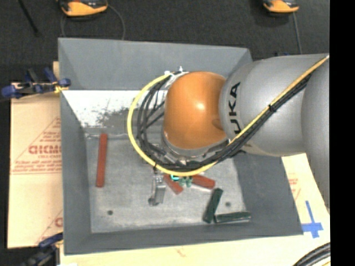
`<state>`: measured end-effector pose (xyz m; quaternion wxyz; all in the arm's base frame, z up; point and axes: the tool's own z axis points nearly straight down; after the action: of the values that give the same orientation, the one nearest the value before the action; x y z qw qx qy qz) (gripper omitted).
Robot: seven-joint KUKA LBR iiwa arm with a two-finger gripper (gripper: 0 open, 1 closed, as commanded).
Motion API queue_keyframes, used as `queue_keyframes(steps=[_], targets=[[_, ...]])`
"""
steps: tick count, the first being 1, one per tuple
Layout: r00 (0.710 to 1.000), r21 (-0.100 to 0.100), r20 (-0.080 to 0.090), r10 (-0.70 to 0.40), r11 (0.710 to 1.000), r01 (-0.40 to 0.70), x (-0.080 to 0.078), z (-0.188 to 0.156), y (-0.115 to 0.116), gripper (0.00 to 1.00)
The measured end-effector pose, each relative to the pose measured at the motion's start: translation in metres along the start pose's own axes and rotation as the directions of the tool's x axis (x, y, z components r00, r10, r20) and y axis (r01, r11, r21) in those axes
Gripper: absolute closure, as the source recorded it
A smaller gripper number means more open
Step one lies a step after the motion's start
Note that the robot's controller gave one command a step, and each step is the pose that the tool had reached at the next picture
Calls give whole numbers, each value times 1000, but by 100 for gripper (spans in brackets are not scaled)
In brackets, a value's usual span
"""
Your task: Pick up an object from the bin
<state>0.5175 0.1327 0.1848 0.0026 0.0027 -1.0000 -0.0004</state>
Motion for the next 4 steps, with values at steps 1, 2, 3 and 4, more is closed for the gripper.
queue_keyframes(steps=[1,2,3,4], targets=[[1000,5,6,-11,1000,11,-26,30,-107,0],[1000,1,9,29,1000,-29,-87,118,-142,0],[999,-1,11,30,1000,-30,-87,113,-140,100],[994,-1,6,-107,994,107,-18,102,-256,100]])
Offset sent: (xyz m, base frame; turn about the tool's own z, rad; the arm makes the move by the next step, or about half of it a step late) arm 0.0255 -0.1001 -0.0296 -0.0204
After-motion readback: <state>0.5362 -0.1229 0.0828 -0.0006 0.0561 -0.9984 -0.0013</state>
